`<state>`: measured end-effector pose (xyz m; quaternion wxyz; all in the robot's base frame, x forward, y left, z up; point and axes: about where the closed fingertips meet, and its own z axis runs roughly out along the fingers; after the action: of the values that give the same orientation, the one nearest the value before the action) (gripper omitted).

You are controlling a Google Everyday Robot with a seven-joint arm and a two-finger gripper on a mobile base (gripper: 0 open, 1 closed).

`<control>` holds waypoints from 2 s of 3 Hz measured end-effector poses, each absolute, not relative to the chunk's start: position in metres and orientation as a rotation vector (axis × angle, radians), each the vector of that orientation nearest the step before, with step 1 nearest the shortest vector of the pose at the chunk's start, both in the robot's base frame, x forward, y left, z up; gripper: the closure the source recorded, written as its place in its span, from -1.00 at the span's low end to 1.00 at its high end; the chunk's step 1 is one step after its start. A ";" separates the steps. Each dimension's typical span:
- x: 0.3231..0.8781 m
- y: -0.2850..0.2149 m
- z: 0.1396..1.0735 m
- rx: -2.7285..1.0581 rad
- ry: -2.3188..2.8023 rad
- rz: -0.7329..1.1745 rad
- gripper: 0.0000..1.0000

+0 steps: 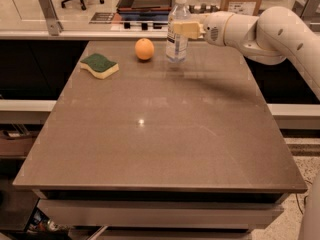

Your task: Move blue plastic bottle near orange

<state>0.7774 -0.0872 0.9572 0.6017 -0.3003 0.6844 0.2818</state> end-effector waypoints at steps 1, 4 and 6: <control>0.783 -0.087 0.951 -0.689 1.608 0.645 1.00; 0.789 -0.068 0.929 -0.731 1.670 0.651 0.70; 0.790 -0.061 0.928 -0.738 1.669 0.660 -0.26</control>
Offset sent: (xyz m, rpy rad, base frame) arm 0.0121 0.0064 -0.0302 -0.0914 0.0933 -0.0091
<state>0.7895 -0.0614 0.9276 0.5651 -0.3136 0.7097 0.2804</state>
